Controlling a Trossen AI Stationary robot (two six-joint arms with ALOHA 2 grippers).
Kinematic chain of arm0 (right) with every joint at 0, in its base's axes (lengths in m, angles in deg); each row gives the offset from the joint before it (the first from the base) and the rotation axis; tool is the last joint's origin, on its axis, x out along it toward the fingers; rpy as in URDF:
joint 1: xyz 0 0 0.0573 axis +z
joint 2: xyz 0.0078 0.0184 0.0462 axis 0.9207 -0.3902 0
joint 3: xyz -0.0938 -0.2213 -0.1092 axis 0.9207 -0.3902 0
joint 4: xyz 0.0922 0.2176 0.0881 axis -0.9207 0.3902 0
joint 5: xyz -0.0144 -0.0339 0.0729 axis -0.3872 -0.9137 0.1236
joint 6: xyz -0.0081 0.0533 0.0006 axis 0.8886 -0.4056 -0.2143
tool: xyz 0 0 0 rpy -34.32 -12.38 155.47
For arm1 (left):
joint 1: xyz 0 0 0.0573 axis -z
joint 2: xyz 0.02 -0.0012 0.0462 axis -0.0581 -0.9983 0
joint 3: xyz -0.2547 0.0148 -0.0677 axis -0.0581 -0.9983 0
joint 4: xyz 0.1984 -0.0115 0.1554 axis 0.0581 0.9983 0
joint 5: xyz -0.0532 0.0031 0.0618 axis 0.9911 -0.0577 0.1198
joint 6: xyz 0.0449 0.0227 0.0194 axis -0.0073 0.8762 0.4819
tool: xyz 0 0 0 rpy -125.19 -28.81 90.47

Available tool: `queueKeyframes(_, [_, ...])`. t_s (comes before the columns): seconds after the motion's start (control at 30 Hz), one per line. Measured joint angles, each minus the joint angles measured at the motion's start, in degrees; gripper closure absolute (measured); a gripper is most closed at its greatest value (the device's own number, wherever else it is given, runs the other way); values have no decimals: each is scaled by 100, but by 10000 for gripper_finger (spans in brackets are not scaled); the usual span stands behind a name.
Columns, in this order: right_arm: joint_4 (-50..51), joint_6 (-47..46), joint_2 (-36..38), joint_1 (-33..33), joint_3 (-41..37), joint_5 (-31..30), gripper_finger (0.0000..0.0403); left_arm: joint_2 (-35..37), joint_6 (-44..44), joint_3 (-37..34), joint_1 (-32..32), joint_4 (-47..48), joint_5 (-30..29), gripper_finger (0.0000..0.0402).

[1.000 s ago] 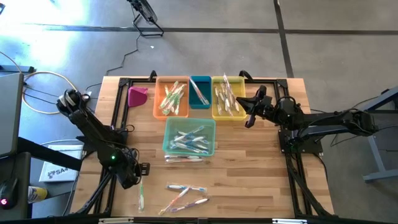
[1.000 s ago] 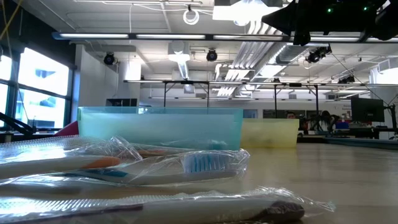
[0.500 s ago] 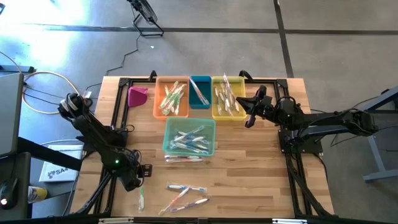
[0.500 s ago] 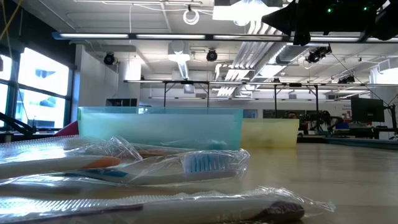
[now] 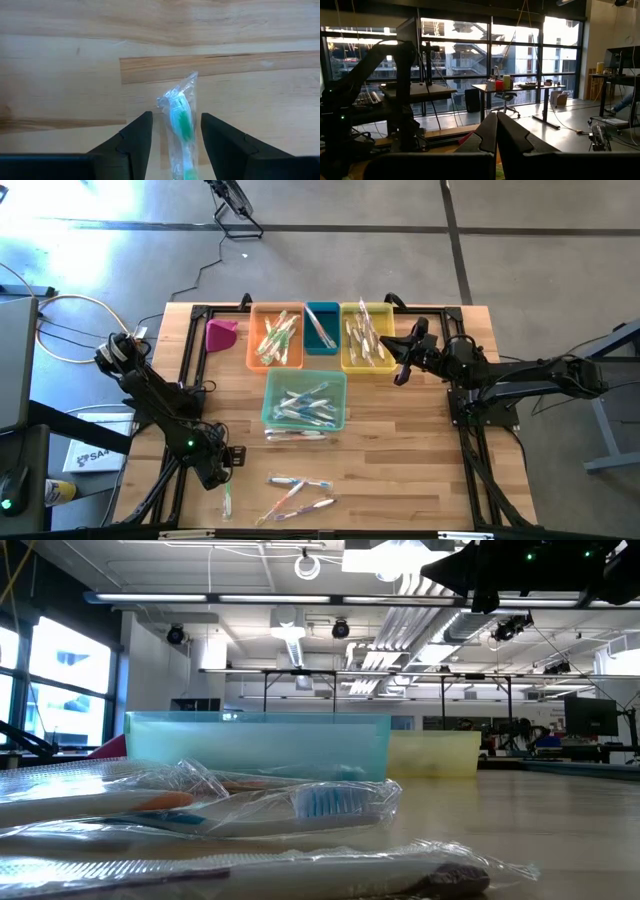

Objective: Pick & Place Toothbrushes
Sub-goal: Put the green toothbrush into the orange bin

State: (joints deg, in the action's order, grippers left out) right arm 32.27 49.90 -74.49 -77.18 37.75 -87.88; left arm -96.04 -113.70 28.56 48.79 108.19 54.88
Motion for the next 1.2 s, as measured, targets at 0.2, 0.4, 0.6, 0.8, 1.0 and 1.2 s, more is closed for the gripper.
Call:
queueKeyframes(0.2, [-2, 0, 0, 2, 0, 0, 401, -3, 0, -7, 0, -14, 2, 234])
queueKeyframes(0.4, [-2, 0, 0, 2, 0, 0, 401, -9, 0, -11, 0, -14, 16, 250])
queueKeyframes(0.6, [-2, 0, 0, 1, 0, 0, 401, -13, 125, -15, 2, 38, 77, 312])
queueKeyframes(0.8, [-2, 0, 0, 2, 0, 0, 401, -11, 127, -15, 4, 59, 69, 354])
queueKeyframes(1.0, [-1, 0, 1, 0, 0, 0, 401, 4, 131, -17, 4, 55, 36, 351])
queueKeyframes(1.2, [-2, 2, 0, 2, 0, 0, 401, 235, 317, -47, 5, -75, -168, 360])
